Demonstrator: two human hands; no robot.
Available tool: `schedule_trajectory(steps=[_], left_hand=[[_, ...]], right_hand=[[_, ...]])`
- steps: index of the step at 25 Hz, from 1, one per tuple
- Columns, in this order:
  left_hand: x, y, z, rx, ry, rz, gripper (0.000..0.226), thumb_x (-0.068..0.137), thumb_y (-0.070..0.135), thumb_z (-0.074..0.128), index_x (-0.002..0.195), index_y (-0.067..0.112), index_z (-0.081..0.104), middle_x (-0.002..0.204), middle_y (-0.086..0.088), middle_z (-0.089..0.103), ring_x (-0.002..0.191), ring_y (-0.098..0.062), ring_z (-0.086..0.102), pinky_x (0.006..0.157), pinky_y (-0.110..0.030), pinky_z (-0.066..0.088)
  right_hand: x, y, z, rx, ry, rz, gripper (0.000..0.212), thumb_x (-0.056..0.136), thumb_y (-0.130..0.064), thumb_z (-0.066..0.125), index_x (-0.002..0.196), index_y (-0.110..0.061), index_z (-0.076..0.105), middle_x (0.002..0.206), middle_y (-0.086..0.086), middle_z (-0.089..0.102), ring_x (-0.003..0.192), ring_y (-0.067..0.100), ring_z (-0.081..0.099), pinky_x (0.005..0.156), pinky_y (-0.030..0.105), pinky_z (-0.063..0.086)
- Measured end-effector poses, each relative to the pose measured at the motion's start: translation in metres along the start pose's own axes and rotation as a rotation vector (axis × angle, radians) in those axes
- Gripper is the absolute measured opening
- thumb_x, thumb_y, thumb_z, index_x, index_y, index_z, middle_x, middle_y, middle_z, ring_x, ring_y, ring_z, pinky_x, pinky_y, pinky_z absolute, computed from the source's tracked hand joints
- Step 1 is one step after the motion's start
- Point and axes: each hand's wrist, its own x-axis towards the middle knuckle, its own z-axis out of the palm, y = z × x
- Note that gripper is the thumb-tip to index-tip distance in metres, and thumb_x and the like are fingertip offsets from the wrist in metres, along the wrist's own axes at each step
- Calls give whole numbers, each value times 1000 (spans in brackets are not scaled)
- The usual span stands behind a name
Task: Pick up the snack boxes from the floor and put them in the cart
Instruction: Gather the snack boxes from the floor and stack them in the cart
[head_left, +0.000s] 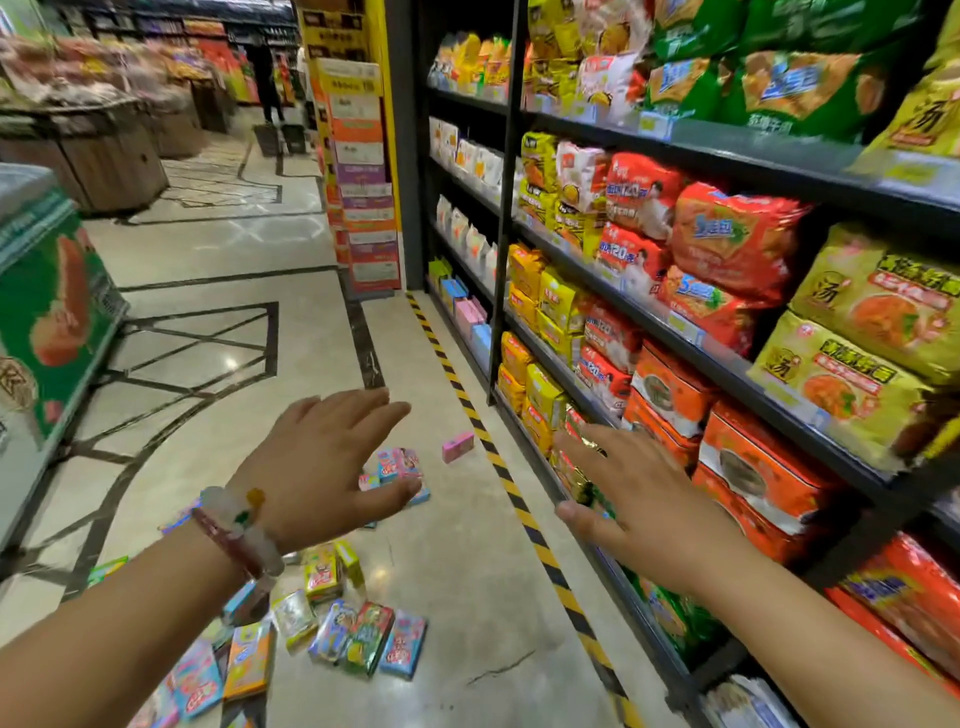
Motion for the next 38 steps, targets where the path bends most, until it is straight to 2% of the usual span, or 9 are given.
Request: schedule_trajectory(steps=[8, 12, 16, 18, 21, 26, 31, 36, 38], left_hand=[[109, -68, 77, 29, 23, -27, 67, 77, 66, 39, 117, 19, 63, 114, -3, 67, 98, -22, 66, 77, -43, 53], [181, -104, 124, 37, 6, -73, 64, 77, 67, 38, 119, 22, 57, 114, -4, 67, 99, -23, 64, 77, -42, 53], [247, -137, 163, 11, -24, -154, 61, 76, 66, 39, 121, 26, 46, 116, -7, 66, 103, -26, 63, 82, -46, 50], [275, -156, 181, -19, -57, -202, 61, 75, 65, 40, 121, 26, 45, 118, -10, 64, 105, -28, 63, 85, -48, 49], [300, -182, 206, -17, -115, -260, 64, 76, 65, 40, 123, 22, 51, 121, -11, 63, 108, -30, 62, 86, -50, 48], [347, -242, 253, -34, -181, -306, 65, 77, 65, 40, 123, 21, 53, 120, -11, 64, 108, -30, 63, 86, -50, 48], [412, -325, 320, -61, -243, -303, 65, 77, 63, 40, 121, 19, 58, 118, -9, 65, 105, -28, 64, 85, -48, 49], [462, -404, 410, -78, -277, -300, 63, 76, 60, 41, 119, 17, 58, 114, -7, 66, 99, -27, 66, 83, -45, 51], [461, -423, 466, -154, -313, -349, 63, 77, 58, 41, 123, 17, 54, 117, -7, 64, 101, -28, 64, 83, -46, 50]], right_hand=[[155, 59, 12, 8, 0, -77, 104, 60, -83, -22, 150, -40, 6, 153, -10, 16, 140, 13, 11, 113, 29, 10], [258, 101, 13, 15, -18, -112, 94, 65, -79, -10, 150, -41, 2, 158, -11, 5, 143, 11, 1, 114, 28, 3], [360, 141, 15, 2, 8, -162, 94, 67, -81, -5, 150, -39, 8, 156, -7, 13, 141, 11, 4, 106, 17, -2], [406, 154, 22, 18, 1, -174, 103, 62, -86, -10, 151, -38, 11, 156, -6, 17, 141, 12, 7, 108, 19, 1], [460, 159, 34, 72, -64, -177, 93, 68, -81, -2, 150, -39, 5, 158, -7, 11, 142, 12, 4, 114, 28, 4], [556, 169, 60, 83, -98, -196, 93, 64, -74, -6, 150, -40, 6, 158, -8, 12, 142, 12, 6, 114, 28, 2], [667, 179, 95, 105, -102, -192, 102, 60, -86, -11, 150, -41, 6, 157, -11, 12, 141, 9, 5, 114, 28, 4], [779, 186, 168, 206, -153, -176, 72, 85, -69, 20, 150, -38, 12, 155, -13, 18, 141, 8, 7, 105, 15, 1], [814, 196, 218, 308, -184, -116, 59, 96, -45, 43, 149, -33, 19, 153, -11, 24, 142, 10, 13, 105, 11, -2]])
